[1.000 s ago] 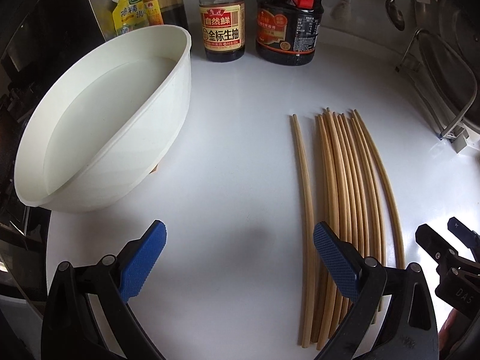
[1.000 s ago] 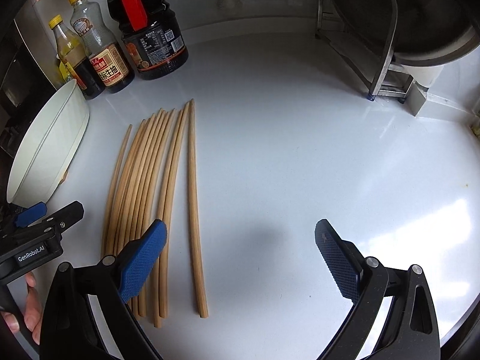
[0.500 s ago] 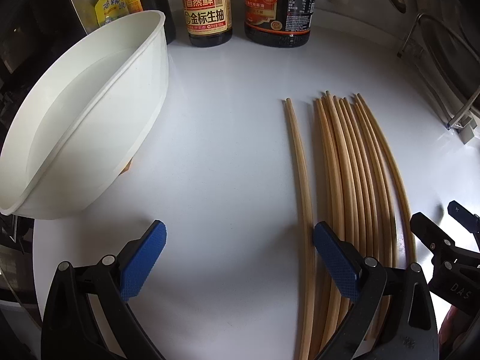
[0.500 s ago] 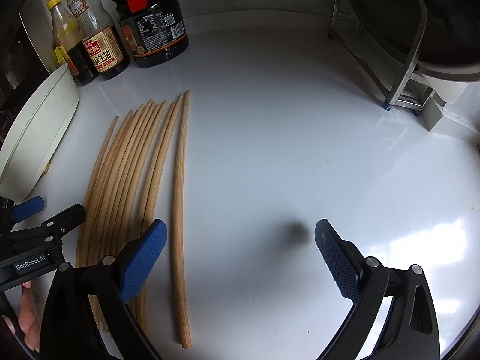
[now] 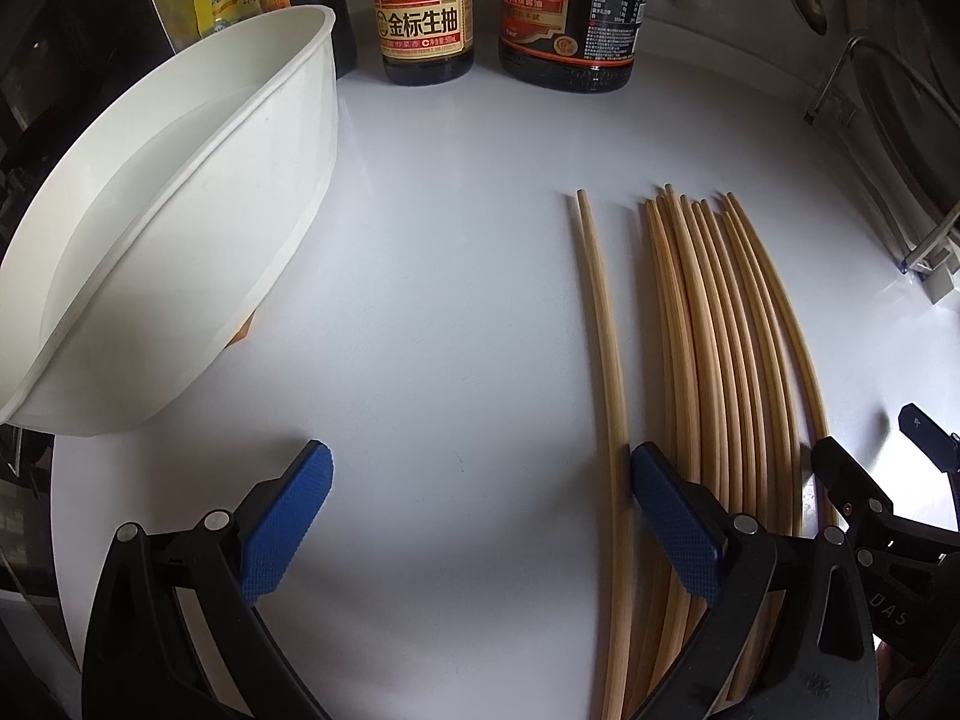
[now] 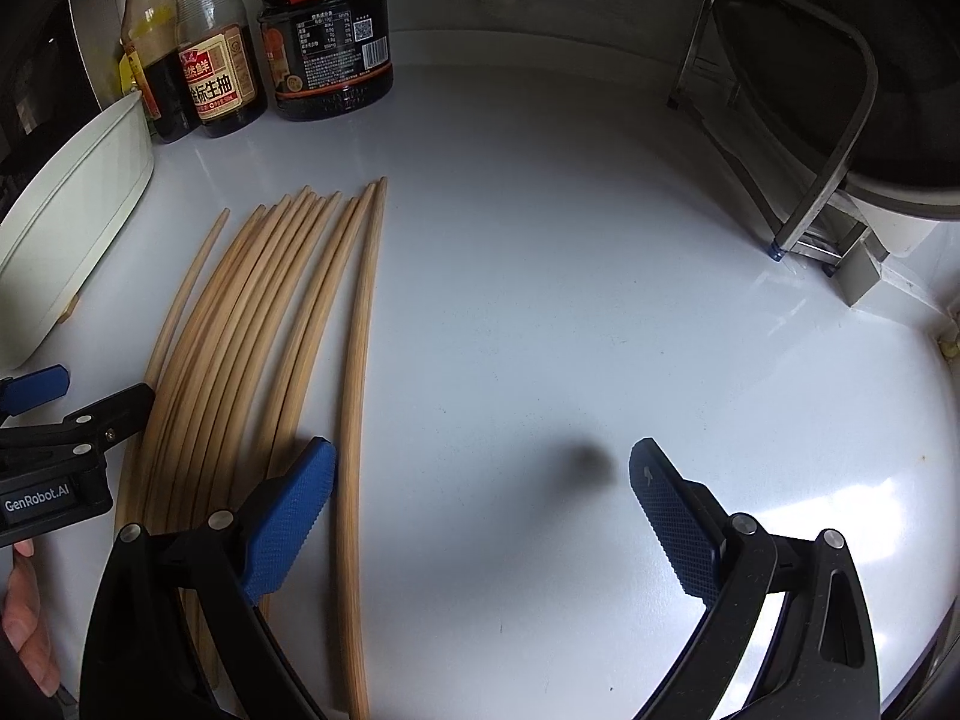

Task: Organize utensils
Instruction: 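Close the right gripper on one chopstick while the left gripper grasps another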

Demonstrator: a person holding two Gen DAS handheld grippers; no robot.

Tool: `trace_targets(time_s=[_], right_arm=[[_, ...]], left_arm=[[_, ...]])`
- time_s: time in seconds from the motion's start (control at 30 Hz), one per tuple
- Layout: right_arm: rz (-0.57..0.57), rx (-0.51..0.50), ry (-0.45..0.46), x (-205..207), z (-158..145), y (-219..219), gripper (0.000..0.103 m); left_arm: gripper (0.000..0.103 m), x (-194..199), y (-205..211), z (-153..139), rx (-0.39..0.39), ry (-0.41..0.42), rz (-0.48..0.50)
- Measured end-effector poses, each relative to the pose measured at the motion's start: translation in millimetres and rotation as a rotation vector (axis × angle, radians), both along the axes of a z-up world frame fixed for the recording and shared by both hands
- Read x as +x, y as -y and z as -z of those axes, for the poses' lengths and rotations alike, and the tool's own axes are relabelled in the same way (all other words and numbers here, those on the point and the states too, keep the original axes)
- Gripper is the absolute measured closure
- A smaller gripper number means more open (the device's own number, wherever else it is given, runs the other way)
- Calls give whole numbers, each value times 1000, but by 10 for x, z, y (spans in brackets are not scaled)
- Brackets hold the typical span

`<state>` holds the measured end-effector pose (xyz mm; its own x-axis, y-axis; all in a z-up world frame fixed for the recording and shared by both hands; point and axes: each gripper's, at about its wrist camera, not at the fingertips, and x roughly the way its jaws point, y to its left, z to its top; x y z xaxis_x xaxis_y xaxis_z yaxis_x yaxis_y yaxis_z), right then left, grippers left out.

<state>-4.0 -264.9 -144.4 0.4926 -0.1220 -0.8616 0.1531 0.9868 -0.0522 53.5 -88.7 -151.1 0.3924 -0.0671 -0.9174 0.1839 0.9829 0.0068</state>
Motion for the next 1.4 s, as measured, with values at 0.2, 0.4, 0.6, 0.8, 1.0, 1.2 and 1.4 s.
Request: trace_targets(time_s=[0.2,0.4,0.6,0.8,1.0,1.2,1.4], right_arm=[[-30,-38,19,-2,-2,-59,9],[-54,-62,28,-14,2,-120,9],[-101,-2,39,-42,-13,-171,36],[-152,20,35,10,-37,-278,76],[-182,-7,18,27,-47,-342,97],[-138,75,4,31,-81,-252,97],[-95,116,10,-36,-212,-187,97]], left_arm=[[6,47,-20,-11,-3,1,-6],[6,-5,-47,-37,17,5,-31],[14,-69,28,-96,39,34,-2],[54,-127,121,-175,7,40,51],[94,-119,178,-196,18,42,83],[96,-73,129,-200,-1,7,84],[96,-84,81,-327,-37,3,97]])
